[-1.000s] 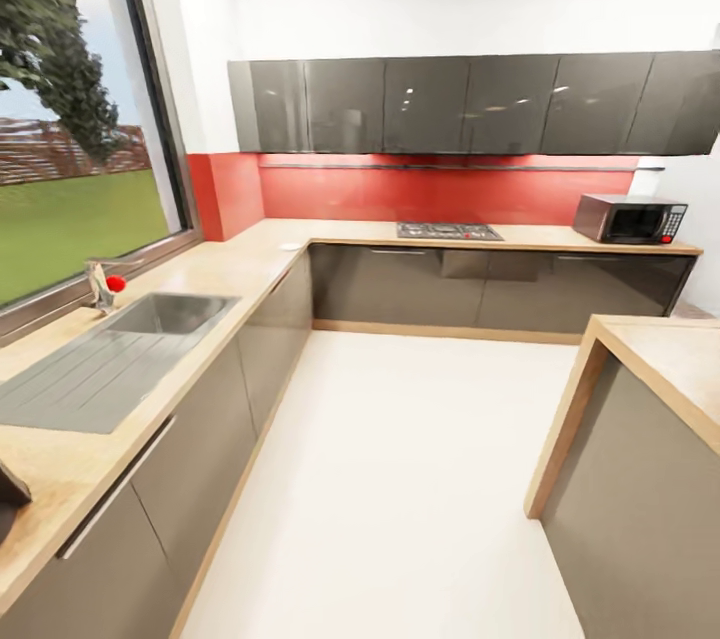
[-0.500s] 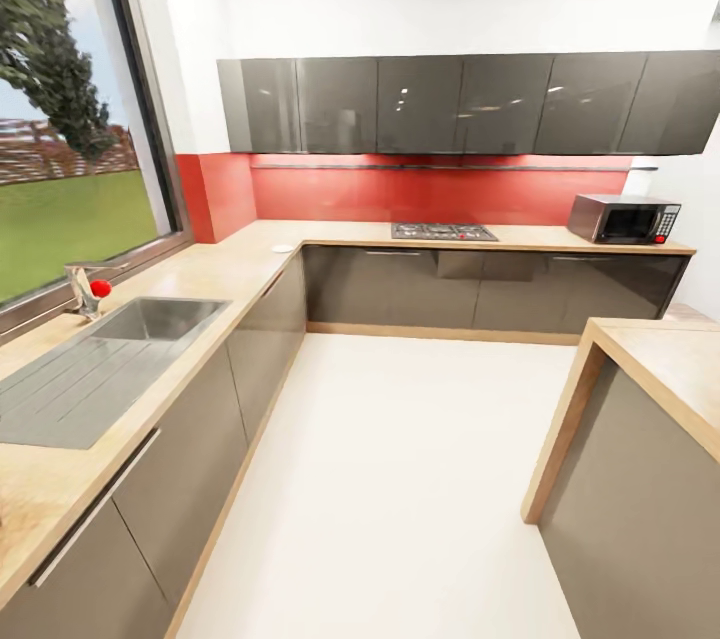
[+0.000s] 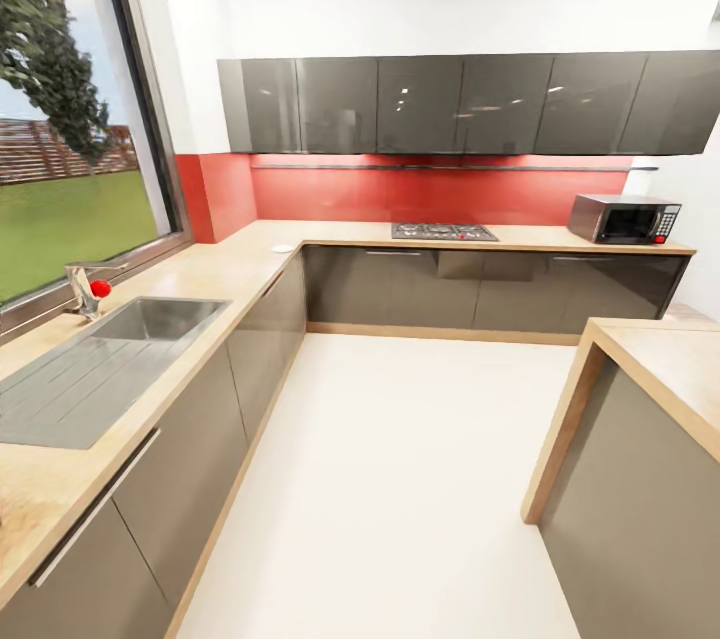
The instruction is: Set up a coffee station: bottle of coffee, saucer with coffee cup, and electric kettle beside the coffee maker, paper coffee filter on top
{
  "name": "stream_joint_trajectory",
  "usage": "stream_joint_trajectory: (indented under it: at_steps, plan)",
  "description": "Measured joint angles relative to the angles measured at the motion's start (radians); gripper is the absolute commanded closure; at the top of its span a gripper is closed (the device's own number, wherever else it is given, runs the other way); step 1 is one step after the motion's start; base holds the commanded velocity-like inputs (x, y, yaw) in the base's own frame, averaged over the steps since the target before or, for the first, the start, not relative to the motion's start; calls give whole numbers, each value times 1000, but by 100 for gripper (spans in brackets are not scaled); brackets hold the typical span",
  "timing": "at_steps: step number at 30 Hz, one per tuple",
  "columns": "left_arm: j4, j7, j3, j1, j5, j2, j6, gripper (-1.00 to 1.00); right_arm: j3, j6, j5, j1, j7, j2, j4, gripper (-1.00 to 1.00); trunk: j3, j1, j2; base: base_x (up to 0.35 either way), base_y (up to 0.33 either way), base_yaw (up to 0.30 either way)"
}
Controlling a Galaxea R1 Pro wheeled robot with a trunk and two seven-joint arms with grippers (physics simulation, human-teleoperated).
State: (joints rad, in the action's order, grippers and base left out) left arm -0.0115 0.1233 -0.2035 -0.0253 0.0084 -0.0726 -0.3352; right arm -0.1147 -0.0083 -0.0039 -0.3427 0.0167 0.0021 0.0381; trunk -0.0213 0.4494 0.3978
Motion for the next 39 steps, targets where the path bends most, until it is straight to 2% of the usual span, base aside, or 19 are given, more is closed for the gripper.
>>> stream_joint_trajectory:
  at_steps: [21, 31, 39]
  plan:
    - [0, 0, 0, 0, 0, 1, 0, -100, 2, 0, -3, 0, -1, 12, 4, -100, 0, 0, 0, -2, -1, 247]
    - [-2, 4, -2, 0, 2, 3, -9, -100, 0, -2, -2, 0, -1, 9, 8, -100, 0, 0, 0, -196, -157, 280]
    - [-2, 5, -7, 0, 3, 2, -12, -100, -2, -14, 1, 0, -1, 4, 5, -100, 0, 0, 0, -38, -26, 280]
